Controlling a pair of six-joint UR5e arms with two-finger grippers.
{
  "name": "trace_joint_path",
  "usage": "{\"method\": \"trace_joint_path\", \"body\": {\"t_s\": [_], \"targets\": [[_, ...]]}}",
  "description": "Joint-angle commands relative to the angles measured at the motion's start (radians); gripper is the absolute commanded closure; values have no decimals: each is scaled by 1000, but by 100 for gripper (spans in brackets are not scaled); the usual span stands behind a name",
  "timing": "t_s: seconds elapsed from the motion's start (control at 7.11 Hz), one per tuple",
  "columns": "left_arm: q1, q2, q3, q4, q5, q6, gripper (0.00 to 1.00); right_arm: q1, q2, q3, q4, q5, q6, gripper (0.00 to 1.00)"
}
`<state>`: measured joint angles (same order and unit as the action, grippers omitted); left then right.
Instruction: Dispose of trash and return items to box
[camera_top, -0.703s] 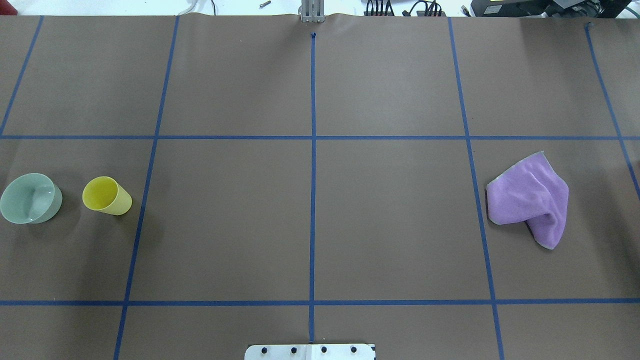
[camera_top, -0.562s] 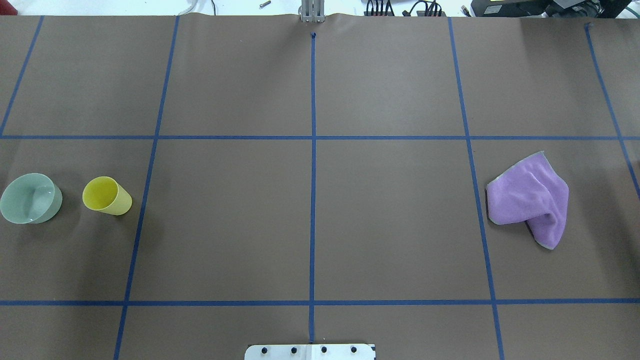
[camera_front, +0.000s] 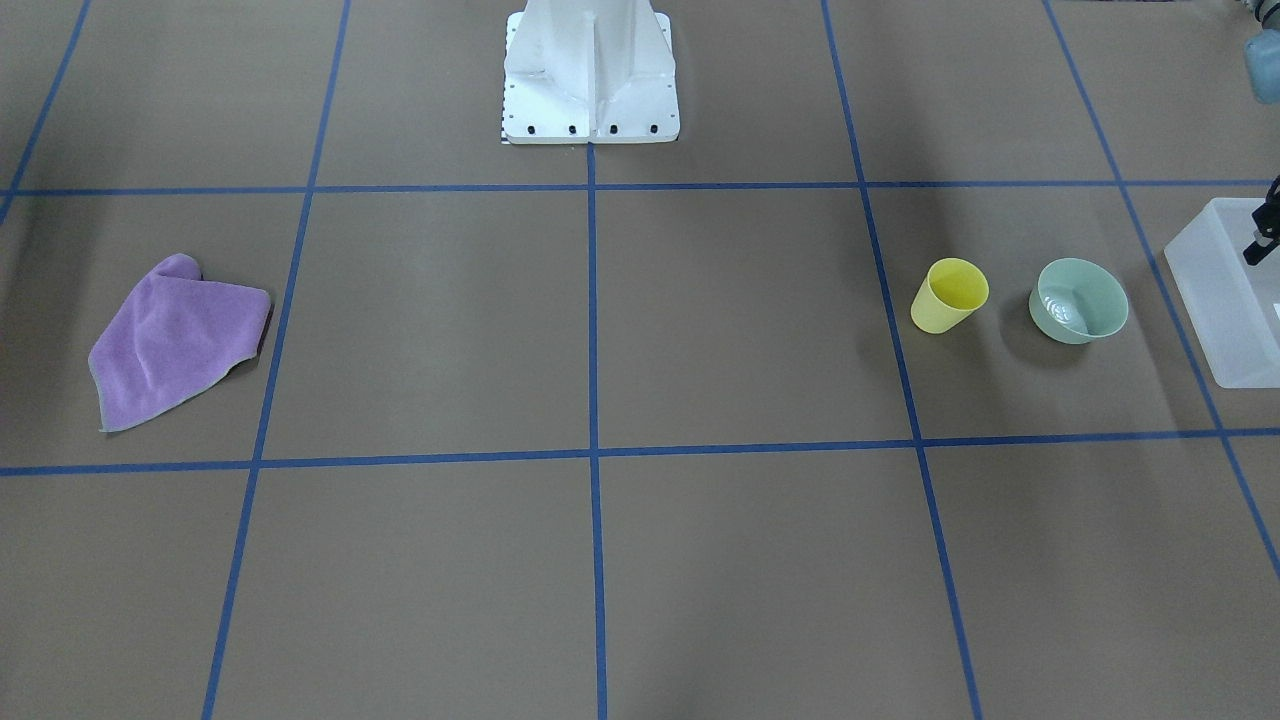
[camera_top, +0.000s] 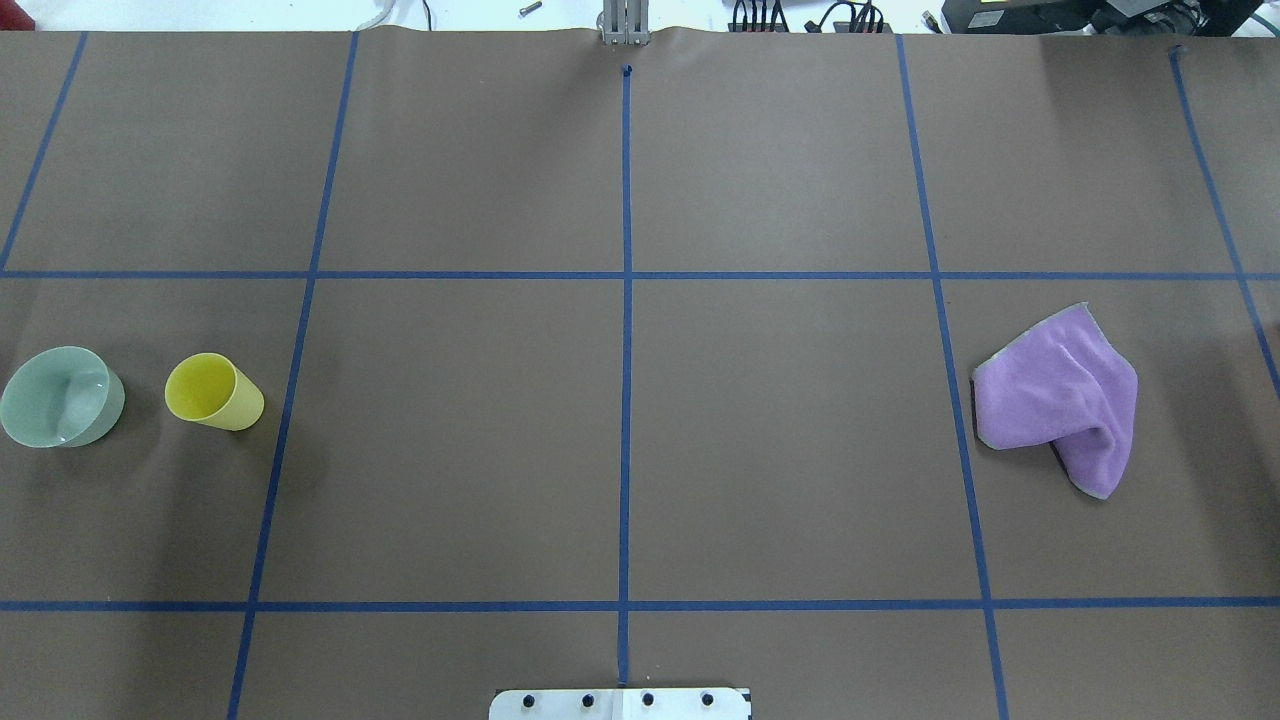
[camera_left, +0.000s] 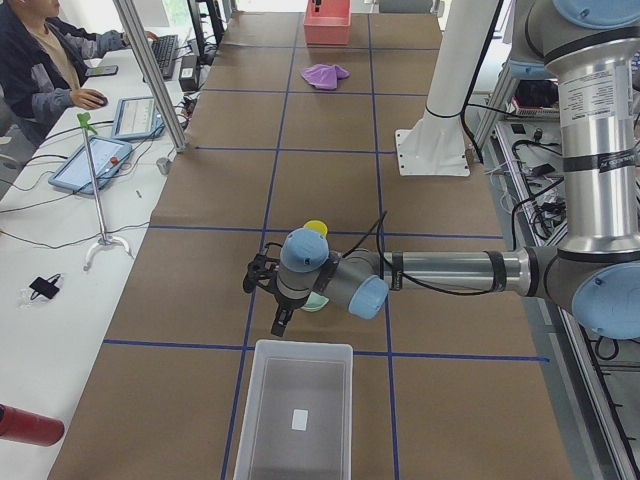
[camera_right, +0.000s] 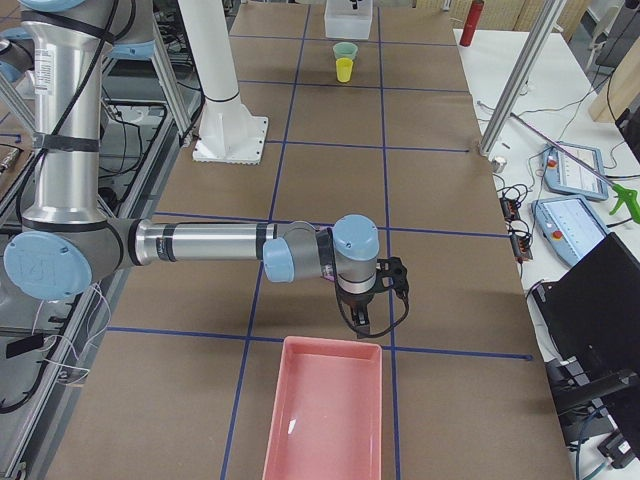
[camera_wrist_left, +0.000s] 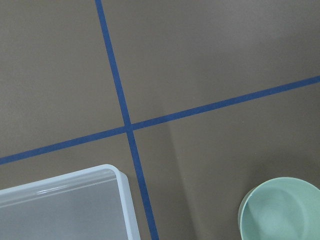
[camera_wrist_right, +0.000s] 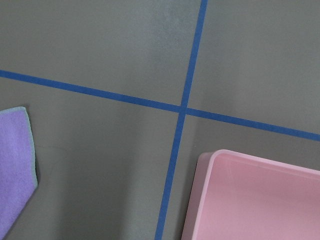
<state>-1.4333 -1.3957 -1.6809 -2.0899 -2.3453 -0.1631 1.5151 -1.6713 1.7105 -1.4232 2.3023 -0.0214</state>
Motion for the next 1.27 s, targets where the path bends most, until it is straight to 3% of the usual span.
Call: {"method": "trace_joint_path", "body": {"t_s": [0.0, 0.56, 1.12], "targets": [[4, 3, -2, -7, -2, -4, 2, -1, -1, 3, 1, 34, 0, 0], [85, -51, -6, -48, -5, -21, 3, -10, 1, -2, 4, 26, 12, 0], [126, -46, -107, -42, -32, -183, 2, -10, -14, 0, 56, 28, 15, 0]]}}
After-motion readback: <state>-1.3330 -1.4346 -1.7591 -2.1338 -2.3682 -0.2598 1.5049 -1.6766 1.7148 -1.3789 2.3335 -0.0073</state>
